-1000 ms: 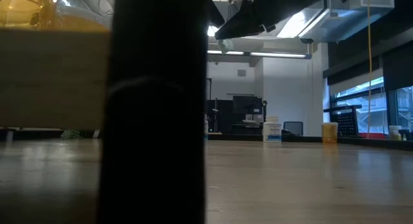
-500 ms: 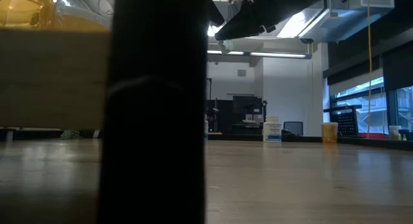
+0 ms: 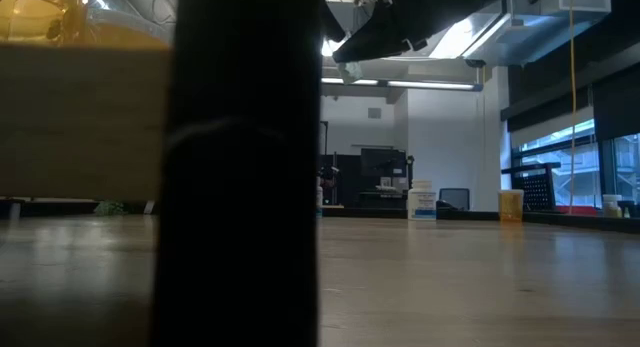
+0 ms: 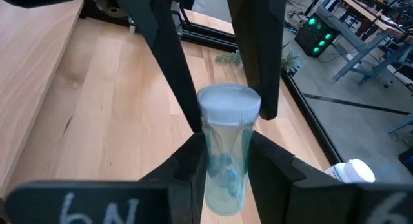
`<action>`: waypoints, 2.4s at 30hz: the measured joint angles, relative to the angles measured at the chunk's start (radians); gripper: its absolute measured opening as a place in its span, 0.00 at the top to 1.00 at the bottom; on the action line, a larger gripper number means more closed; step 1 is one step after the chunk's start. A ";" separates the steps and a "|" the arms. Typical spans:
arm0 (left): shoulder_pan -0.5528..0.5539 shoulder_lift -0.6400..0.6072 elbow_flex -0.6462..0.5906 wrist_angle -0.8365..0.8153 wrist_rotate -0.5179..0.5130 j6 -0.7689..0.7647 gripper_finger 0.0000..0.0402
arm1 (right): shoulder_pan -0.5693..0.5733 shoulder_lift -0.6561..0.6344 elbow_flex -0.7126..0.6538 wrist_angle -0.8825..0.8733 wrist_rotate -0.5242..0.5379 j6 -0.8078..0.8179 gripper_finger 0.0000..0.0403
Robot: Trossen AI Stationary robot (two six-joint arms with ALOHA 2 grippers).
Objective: Pick and place medicine bottles onto shelf by color
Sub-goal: Put the green pill bottle on the shelf aligned with the other green pill bottle
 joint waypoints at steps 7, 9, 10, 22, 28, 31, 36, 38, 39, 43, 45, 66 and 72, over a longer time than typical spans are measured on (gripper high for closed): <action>0.000 0.000 0.000 -0.002 0.006 -0.001 0.74 | 0.000 0.000 0.000 -0.001 -0.038 0.040 0.72; -0.002 0.000 0.000 -0.002 0.008 0.000 0.74 | 0.000 0.000 0.000 -0.001 -0.053 0.049 0.70; -0.002 0.000 0.000 -0.001 0.009 0.000 0.74 | 0.000 0.000 0.000 0.000 -0.055 0.049 0.68; -0.026 0.001 0.000 -0.049 -0.038 0.001 0.74 | 0.000 0.000 0.000 -0.018 0.026 0.042 0.55; -0.042 -0.021 -0.001 -0.127 -0.061 -0.025 0.75 | 0.000 0.000 0.000 -0.040 0.052 0.028 0.54; -0.044 -0.049 -0.002 -0.162 -0.055 -0.067 0.75 | 0.005 0.000 -0.001 -0.057 0.057 0.014 0.54; -0.064 -0.123 -0.001 -0.251 -0.064 -0.134 0.75 | 0.021 0.000 -0.002 -0.099 0.053 0.023 0.54; -0.077 -0.140 0.001 -0.283 -0.060 -0.166 0.75 | 0.031 0.000 -0.002 -0.102 0.054 0.023 0.54; -0.092 -0.159 -0.003 -0.347 -0.054 -0.193 0.75 | 0.037 0.000 -0.002 -0.104 0.054 0.021 0.54; -0.146 -0.210 0.001 -0.464 -0.051 -0.321 0.75 | 0.062 -0.002 -0.002 -0.116 0.050 0.022 0.54; -0.175 -0.228 -0.001 -0.511 -0.054 -0.386 0.75 | 0.071 -0.007 -0.001 -0.121 0.052 0.023 0.54; -0.493 -0.298 -0.001 -0.991 0.125 -1.057 0.75 | 0.135 -0.023 0.005 -0.102 -0.032 0.020 0.54; -0.604 -0.298 -0.001 -1.045 0.134 -1.237 0.75 | 0.122 -0.023 0.142 -0.207 -0.164 0.027 0.54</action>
